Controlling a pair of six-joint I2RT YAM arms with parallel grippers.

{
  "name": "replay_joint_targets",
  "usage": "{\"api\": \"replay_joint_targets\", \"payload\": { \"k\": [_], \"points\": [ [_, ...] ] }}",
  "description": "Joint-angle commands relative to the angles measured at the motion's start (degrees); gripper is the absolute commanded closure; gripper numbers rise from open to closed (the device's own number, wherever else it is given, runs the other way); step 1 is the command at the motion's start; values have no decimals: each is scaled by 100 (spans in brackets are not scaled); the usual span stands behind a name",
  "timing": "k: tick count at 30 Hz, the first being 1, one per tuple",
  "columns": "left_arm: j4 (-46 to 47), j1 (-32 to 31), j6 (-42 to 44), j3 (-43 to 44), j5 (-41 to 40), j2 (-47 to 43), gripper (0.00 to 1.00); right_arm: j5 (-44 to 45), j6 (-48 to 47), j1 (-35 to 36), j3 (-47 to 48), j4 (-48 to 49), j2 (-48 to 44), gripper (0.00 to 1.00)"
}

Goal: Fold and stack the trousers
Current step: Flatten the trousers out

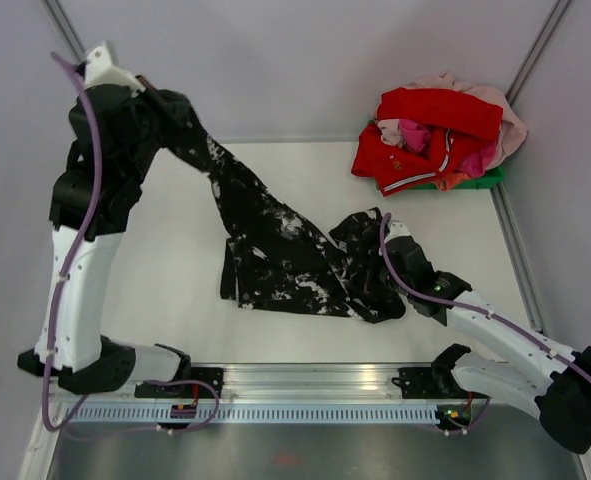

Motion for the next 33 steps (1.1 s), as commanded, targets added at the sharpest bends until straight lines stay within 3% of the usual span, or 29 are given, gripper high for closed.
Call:
{"api": "replay_joint_targets", "payload": {
  "k": [1,2,5,7,8,11,12,13,14,15,16,17,23,27,29,30,31,32,33],
  "points": [
    [609,-1270,533,623,1159,903,98,-707,202,239,386,1255,382,100],
    [679,-1679,692,763,530,1054,98,-873,316,275,464,1761,541,100],
    [716,-2262,572,1150,549,1696,98,-894,484,704,1085,2172,1428,100],
    [794,-2307,386,1126,524,1829,98,-464,352,1029,1579,1621,1937,100],
    [838,-2316,342,1108,436,1882,98,287,439,1031,1938,782,1992,100],
    [952,-2316,237,985,663,1961,98,1461,695,628,2100,-689,1529,100],
    [1135,-2316,106,906,786,1970,98,1855,669,496,2091,-947,1266,94],
    [1268,-2368,35,697,900,1987,98,2033,573,260,2065,-1132,672,84],
    [1391,-2403,-27,607,1093,2014,98,2191,494,162,2064,-1473,370,49],
    [1531,-2456,-166,546,1182,2127,98,2506,467,91,2082,-1677,45,27],
    [1741,-2578,-229,554,1313,2224,98,2648,475,-31,2143,-1879,-489,11],
    [1804,-2666,-290,623,1375,2338,98,2789,536,-111,2370,-2377,-686,2],
    [2016,-3686,-361,1897,1814,3858,98,4721,1685,-375,4021,-5093,-890,2],
    [1850,-3994,-397,1847,2422,4045,98,5698,2161,-375,4489,-5274,-1512,2],
    [2023,-4073,-222,1259,2413,3729,98,6031,2076,-367,4657,-4968,-1689,2],
    [2051,-4108,-160,926,2431,3623,82,6068,1561,-367,4666,-4722,-1759,2],
    [1999,-4126,-98,845,2457,3527,56,6077,1287,-367,4701,-4337,-1734,2],
    [1851,-4126,24,818,2474,3508,8,6086,1119,-375,4727,-4229,-1664,2],
    [1431,-4126,113,861,2501,3473,1,6060,847,-375,4754,-4132,-1446,2]
  ]
}}
